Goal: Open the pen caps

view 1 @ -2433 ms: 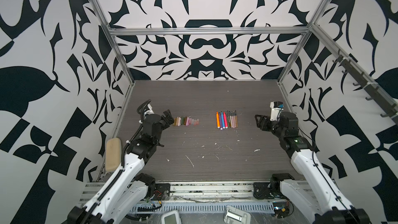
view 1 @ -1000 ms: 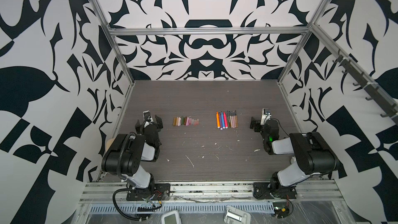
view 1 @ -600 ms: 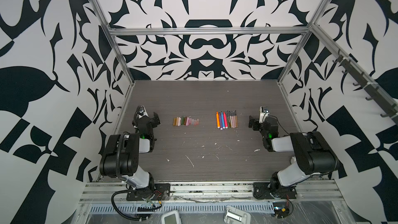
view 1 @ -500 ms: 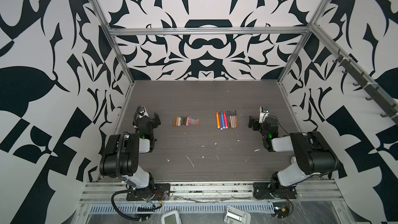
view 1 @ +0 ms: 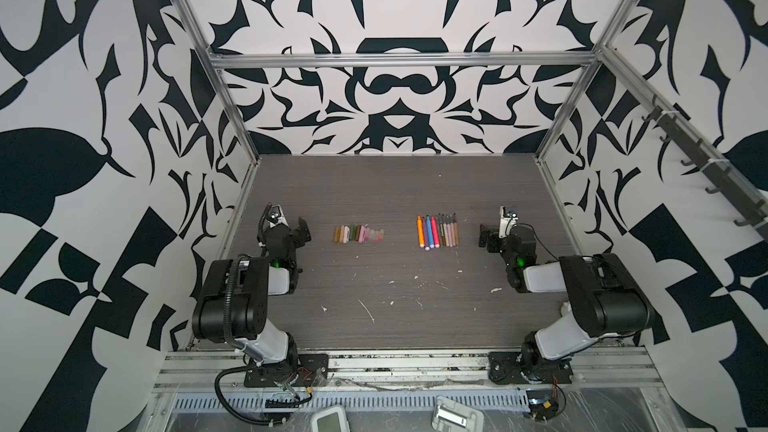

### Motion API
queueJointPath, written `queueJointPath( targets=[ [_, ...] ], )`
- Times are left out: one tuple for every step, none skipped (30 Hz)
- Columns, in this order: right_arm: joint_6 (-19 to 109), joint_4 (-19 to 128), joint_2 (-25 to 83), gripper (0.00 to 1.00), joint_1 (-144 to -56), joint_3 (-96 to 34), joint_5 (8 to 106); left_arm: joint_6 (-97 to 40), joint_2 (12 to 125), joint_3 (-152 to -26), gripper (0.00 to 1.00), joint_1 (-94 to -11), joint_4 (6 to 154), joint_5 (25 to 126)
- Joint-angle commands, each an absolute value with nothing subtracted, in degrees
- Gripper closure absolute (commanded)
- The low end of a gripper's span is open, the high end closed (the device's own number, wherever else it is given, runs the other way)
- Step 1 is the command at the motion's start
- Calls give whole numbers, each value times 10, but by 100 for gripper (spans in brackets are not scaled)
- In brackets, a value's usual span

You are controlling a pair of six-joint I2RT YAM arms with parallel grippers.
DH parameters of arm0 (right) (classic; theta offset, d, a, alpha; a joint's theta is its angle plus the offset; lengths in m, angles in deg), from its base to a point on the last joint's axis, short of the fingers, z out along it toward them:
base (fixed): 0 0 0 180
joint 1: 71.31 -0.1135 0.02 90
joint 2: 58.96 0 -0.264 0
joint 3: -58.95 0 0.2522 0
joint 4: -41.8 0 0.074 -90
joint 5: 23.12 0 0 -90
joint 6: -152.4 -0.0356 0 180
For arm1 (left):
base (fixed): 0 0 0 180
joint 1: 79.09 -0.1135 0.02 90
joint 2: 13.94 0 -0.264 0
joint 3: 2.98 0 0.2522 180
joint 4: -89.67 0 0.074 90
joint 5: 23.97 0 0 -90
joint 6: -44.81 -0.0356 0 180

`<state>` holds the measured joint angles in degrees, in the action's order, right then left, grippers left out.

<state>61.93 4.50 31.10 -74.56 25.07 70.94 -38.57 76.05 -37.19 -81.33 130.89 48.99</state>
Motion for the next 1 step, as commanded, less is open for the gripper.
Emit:
queueJointPath(
  targets=[
    [627,25,300,0,-753,254,715,-381,756,-370,1,-813,1318,493]
  ],
)
